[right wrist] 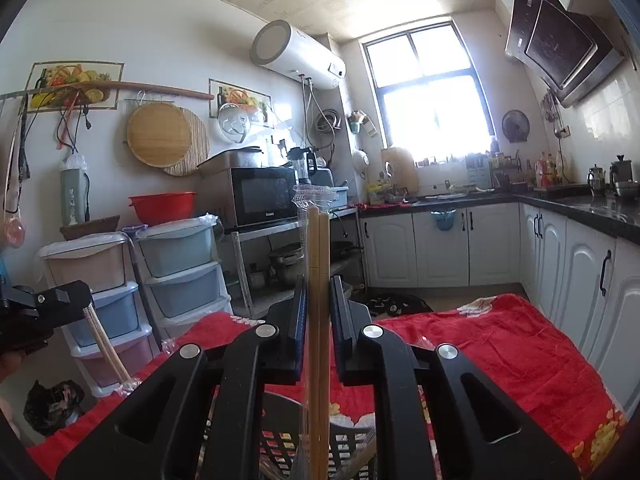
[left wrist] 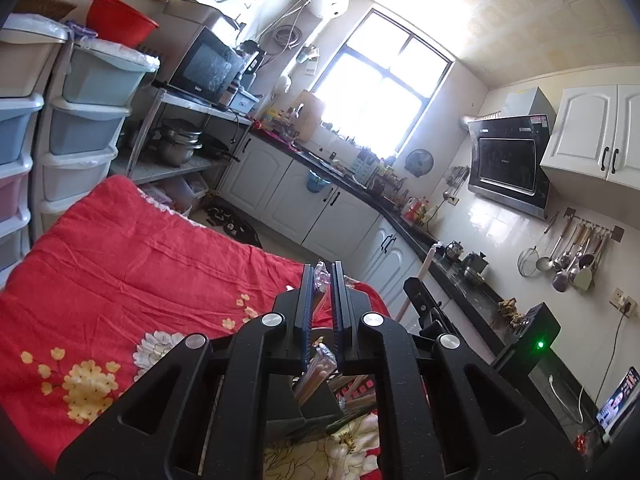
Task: Organize utensils
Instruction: 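Lower the chopsticks into the mesh holder and open both tools, then withdraw both open tools and lower them toward the chopstick pile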
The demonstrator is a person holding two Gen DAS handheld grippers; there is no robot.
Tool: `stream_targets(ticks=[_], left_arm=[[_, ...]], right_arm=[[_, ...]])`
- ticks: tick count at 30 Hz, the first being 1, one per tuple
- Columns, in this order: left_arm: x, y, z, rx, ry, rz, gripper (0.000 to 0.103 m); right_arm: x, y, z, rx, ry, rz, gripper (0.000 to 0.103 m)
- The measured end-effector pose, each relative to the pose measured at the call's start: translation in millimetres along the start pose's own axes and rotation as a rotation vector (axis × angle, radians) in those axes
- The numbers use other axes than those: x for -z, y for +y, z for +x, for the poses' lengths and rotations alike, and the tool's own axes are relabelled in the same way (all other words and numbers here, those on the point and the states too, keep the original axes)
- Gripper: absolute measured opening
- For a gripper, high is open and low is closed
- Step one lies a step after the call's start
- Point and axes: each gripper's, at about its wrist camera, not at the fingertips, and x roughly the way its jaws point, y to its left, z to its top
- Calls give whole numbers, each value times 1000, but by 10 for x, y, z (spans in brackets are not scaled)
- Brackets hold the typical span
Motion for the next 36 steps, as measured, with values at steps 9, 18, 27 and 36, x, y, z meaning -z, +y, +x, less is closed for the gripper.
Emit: stream_targets(ticks=[9, 18, 27, 36], left_arm=[[64, 75, 32, -21, 22, -15, 11], [98, 92, -72, -54, 9, -18, 50], [98, 138, -238, -94, -14, -54, 69], [151, 95, -462, -133, -46, -40, 92]], right_arm=[[70, -34, -68, -14, 53, 31, 24], [52, -62, -216, -15, 113, 66, 36], [-65, -104, -422, -28, 152, 124, 48], [-131, -76, -645, -36, 222, 118, 56]])
